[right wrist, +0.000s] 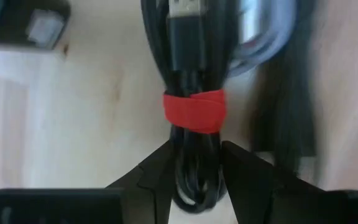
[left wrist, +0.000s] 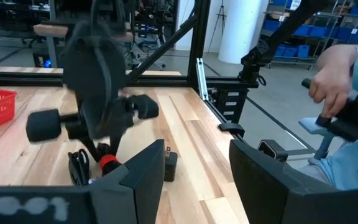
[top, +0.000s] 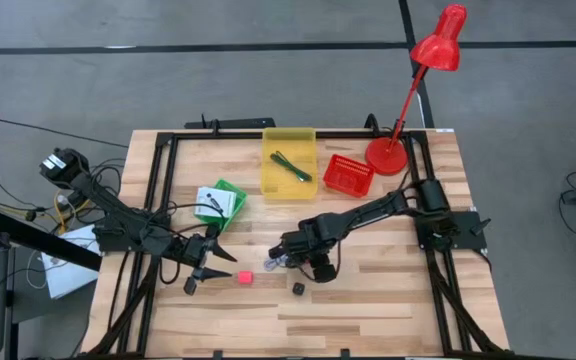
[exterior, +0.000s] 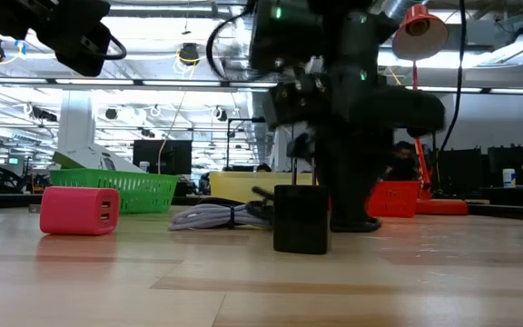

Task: Pick and place items into bin
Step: Put the black charger cable into the yellow bin

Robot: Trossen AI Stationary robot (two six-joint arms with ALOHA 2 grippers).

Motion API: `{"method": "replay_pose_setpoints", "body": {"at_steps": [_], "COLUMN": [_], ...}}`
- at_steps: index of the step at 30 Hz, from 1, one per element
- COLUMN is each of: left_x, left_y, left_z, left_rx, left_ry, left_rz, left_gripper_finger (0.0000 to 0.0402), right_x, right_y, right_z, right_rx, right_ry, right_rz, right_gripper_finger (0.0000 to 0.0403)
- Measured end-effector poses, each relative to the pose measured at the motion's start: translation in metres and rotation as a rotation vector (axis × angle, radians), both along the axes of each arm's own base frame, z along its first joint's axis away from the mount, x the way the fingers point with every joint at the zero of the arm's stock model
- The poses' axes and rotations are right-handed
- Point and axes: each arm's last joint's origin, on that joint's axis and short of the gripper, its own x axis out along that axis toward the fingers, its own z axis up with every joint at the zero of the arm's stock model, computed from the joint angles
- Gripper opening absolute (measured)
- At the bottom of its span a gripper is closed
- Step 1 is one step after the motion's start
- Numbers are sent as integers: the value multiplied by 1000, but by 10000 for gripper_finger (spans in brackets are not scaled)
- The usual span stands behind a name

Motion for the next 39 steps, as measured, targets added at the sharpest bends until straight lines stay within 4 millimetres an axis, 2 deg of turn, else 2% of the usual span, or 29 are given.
{"method": "replay_pose_setpoints", "body": {"at_steps": [3,6,10,13,15,19,23,27,33,39], "left_x": [0,0,0,0,0,0,0,1,1,1], "left_y": [0,0,0,0,0,0,1,1,2,2], "left_z": [0,1,1,1,1,1,2,5,8,7], "left_rx": [-1,-4,-7,-7,-7,1,13,11,-10,-28], "left_ry": [-2,-6,-12,-12,-12,-15,-26,-58,-79,-68], "left_rz": [0,1,0,1,1,1,11,36,59,61], "left_gripper_finger": [172,172,172,172,172,172,172,172,172,172], "right_x": [1,1,-1,-6,-11,-19,-23,-21,-8,-1], "right_y": [0,-1,0,1,1,-1,-12,-39,-99,-168], "right_z": [-10,-12,-4,8,15,46,69,98,133,149], "right_rx": [-5,7,35,78,97,89,14,-79,-153,-204], "right_ry": [31,40,27,30,41,-12,-102,-216,-401,-542], "right_rz": [2,0,5,19,37,78,118,84,-13,-183], "right_gripper_finger": [119,107,58,23,23,27,24,24,24,24]}}
